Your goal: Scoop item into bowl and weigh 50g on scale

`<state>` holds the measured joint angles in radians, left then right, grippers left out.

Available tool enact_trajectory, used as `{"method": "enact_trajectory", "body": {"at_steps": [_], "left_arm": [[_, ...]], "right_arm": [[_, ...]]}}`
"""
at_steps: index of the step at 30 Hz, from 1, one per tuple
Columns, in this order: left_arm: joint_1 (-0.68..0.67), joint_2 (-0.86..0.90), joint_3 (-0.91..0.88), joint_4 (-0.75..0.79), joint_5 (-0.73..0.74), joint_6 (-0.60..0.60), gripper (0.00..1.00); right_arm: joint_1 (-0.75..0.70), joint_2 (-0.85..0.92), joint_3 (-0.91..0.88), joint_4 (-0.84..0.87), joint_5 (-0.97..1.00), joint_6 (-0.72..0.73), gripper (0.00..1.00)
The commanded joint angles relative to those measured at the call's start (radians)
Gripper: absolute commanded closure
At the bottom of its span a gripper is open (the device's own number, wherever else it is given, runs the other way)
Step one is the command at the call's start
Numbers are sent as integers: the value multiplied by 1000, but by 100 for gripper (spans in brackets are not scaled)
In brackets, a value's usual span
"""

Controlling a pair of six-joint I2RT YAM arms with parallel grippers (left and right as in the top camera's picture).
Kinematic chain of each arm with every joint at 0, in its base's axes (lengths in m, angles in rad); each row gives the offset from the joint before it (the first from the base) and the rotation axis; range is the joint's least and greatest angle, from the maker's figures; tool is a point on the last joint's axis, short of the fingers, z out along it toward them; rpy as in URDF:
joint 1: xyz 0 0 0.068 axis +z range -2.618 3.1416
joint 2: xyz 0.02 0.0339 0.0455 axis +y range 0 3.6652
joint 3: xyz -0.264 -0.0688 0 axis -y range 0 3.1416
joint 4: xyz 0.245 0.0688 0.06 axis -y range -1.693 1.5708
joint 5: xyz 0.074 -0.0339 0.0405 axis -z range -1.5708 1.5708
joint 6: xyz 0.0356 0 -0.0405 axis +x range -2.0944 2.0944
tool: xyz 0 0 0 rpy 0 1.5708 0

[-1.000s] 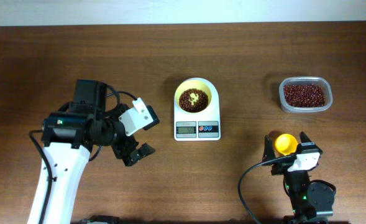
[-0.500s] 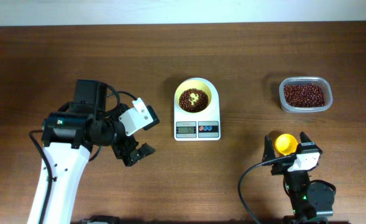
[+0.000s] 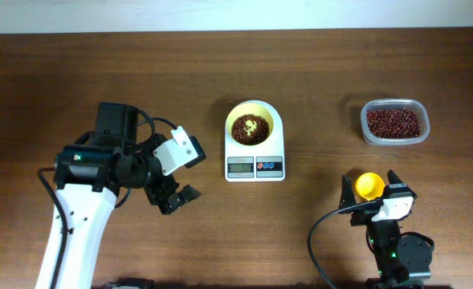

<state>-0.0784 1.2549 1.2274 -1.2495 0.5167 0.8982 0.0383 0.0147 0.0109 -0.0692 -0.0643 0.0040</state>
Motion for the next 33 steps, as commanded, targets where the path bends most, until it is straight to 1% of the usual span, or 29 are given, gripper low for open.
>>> {"method": "enact_trajectory", "body": {"at_steps": [1,5,8,10,11,14,17,19,21,26,31,32,33], "left_arm": [[-4,-5,12,-9,8,16,1],[-4,-50,11,-5,23,11,1],[-4,-122,5,18,22,-6,1],[0,-187,-16,63,21,-109,1],[8,-233,-42,102,22,-191,1],[18,-351,-130,195,22,-299,1],[43,-520,-287,334,23,-407,1],[77,-639,-420,441,27,-539,1],[97,-736,-525,511,41,-623,1],[97,-926,-694,645,44,-648,1],[97,-1039,-848,782,32,-652,1],[97,-1062,-888,824,31,-661,1],[97,-1095,-945,882,2,-720,1]], "right_arm": [[5,-11,-5,-5,3,11,1],[5,-11,-5,-5,3,11,1],[5,-11,-5,-5,3,11,1],[5,-11,-5,-5,3,11,1],[5,-11,-5,-5,3,11,1],[5,-11,-5,-5,3,11,1],[5,-11,-5,-5,3,11,1],[5,-11,-5,-5,3,11,1],[5,-11,-5,-5,3,11,1],[5,-11,-5,-5,3,11,1],[5,-11,-5,-5,3,11,1],[5,-11,-5,-5,3,11,1],[5,-11,-5,-5,3,11,1]]}}
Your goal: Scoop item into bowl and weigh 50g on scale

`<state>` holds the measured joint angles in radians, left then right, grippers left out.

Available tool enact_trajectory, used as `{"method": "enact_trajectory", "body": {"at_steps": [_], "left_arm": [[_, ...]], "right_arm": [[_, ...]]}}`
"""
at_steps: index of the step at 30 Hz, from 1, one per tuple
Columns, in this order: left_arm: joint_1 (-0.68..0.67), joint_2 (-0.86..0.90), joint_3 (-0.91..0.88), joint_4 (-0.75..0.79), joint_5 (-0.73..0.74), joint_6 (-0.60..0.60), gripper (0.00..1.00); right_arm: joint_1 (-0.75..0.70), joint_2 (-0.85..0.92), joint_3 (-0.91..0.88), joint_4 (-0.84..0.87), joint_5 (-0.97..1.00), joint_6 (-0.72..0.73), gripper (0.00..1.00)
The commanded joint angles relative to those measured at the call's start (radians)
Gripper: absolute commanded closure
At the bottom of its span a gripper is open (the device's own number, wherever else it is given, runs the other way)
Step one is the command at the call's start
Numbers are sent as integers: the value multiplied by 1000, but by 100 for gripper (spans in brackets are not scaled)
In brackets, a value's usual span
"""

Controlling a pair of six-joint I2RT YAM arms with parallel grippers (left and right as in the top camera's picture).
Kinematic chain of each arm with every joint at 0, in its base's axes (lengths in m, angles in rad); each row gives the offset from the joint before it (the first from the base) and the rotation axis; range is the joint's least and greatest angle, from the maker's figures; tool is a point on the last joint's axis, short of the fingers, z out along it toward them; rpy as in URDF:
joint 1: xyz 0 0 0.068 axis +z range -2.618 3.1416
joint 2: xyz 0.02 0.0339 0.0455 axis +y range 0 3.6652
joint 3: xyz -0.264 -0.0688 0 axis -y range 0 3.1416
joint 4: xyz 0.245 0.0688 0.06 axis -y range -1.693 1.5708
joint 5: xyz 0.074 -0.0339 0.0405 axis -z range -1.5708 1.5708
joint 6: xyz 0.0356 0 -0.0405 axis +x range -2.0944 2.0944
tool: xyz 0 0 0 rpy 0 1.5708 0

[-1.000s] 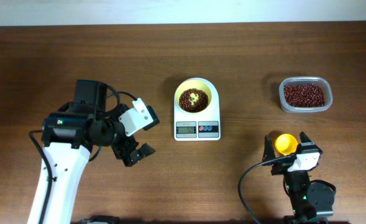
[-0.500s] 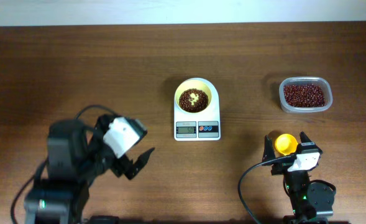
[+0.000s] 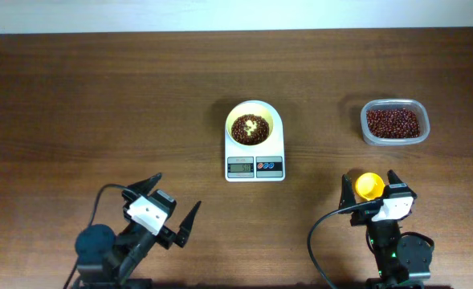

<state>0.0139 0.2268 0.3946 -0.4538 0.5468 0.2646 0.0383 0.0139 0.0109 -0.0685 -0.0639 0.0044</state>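
A yellow bowl (image 3: 254, 127) holding dark red beans sits on the white scale (image 3: 254, 164) at the table's middle. A clear container (image 3: 394, 122) of the same beans stands at the right rear. An orange scoop (image 3: 369, 185) lies between the spread fingers of my right gripper (image 3: 370, 185) near the front right edge; the jaws stand wide around it, not clamped. My left gripper (image 3: 172, 206) is folded back at the front left, its fingers spread wide with nothing between them.
The scale's display (image 3: 240, 166) is too small to read. Black cables loop from both arm bases at the front edge. Brown wooden table (image 3: 99, 72) all around.
The left arm has drawn back from a raised pose left of the scale to its folded position at the front left edge. The right arm, scoop, bowl and container have not moved.
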Motion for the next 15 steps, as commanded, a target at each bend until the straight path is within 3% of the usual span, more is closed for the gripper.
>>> {"method": "enact_trajectory", "body": {"at_steps": [1,6,9,12,15], "left_arm": [[5,-87,-142,119,-47,-123,1],[40,-210,-373,402,-82,-167,1],[58,-222,-381,408,-136,-198,1],[56,-222,-381,385,-298,-259,1],[56,-222,-381,378,-334,-262,1]], "right_arm": [[5,-10,-5,-6,2,11,1],[5,-10,-5,-6,2,11,1],[5,-10,-5,-6,2,11,1],[5,-10,-5,-6,2,11,1],[5,-10,-5,-6,2,11,1]]}}
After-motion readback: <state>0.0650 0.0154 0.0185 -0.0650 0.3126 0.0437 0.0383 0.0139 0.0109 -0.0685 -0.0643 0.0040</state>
